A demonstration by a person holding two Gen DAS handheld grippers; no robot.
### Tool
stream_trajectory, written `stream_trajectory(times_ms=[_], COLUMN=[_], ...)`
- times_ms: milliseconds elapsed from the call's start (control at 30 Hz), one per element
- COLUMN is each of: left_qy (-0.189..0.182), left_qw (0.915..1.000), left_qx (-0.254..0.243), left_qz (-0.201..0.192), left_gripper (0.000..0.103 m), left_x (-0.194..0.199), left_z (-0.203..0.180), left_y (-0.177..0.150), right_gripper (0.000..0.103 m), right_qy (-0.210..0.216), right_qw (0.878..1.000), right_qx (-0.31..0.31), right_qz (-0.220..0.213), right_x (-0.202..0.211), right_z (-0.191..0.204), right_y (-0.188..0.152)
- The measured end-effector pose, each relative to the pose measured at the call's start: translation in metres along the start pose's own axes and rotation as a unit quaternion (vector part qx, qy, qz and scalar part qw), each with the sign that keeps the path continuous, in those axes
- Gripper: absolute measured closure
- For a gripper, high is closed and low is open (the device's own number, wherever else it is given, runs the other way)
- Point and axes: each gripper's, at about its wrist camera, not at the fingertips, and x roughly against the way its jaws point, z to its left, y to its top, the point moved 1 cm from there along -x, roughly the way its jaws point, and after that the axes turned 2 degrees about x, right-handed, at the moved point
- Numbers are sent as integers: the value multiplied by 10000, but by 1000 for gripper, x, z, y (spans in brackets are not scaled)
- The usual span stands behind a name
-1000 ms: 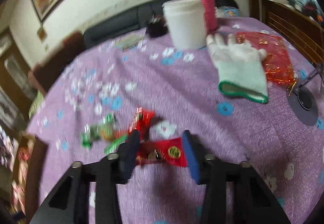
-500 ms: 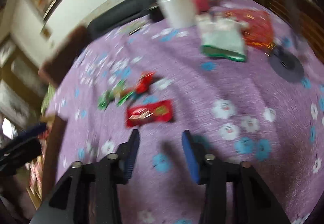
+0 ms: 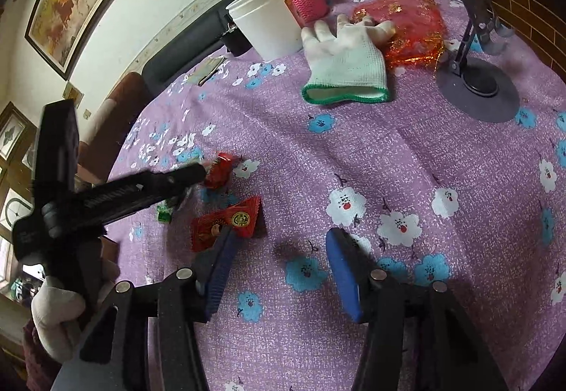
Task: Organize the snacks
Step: 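Grasp the clear green-wrapped candy with the left tool and lift it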
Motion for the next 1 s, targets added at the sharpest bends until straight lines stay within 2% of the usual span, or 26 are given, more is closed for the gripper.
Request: stream_trajectory(times_ms=[33,100,133,167,300,367,433,467,500,533,767,867,933,967,1000], left_qy=[187,428,298,160,-163,-345,-408,-361,-292,-227,-69,360,701,650,518], left_qw=[9997,9988,9994,9997,9995,9993,9986,9984,9981,9976,9989,9990,9971,9974,9981], left_qx=[-140,-233,-138,-96,-226,-142,-84,-63,-32,33,306,55,-160,-232,-319], left_qz=[-15,28,110,163,129,-41,-313,-431,-537,-657,-339,-256,-242,-205,-76], left_gripper=[67,95,100,101,101,98,76,53,39,37,37,37,47,65,65], left_x=[-2,-2,0,2,29,48,62,66,67,65,19,2,0,2,4], left_z=[-1,1,7,11,19,26,33,35,37,40,38,25,17,16,15], left_y=[-3,-4,-5,-7,-22,-26,-24,-22,-21,-19,2,6,4,1,-4], right_gripper=[46,46,46,46,46,44,42,41,41,41,37,36,36,36,36], right_qy=[0,-19,-31,-48,-84,-77,-94,-110,-135,-166,-232,-291,-325,-331,-337], right_qw=[10000,10000,10000,10000,9999,9999,9999,9998,9998,9996,9991,9985,9981,9981,9980], right_qx=[-8,9,21,38,69,71,105,137,167,204,356,454,509,512,516], right_qz=[-4,-8,-14,-22,-28,-33,-39,-40,-46,-53,-70,-80,-93,-100,-99], right_x=[0,-1,-1,-1,-2,-2,-4,-4,-5,-5,-7,-8,-8,-8,-9], right_z=[0,1,1,1,2,3,5,6,7,8,12,15,15,15,15], right_y=[0,0,1,0,0,1,2,2,1,1,1,1,1,1,1])
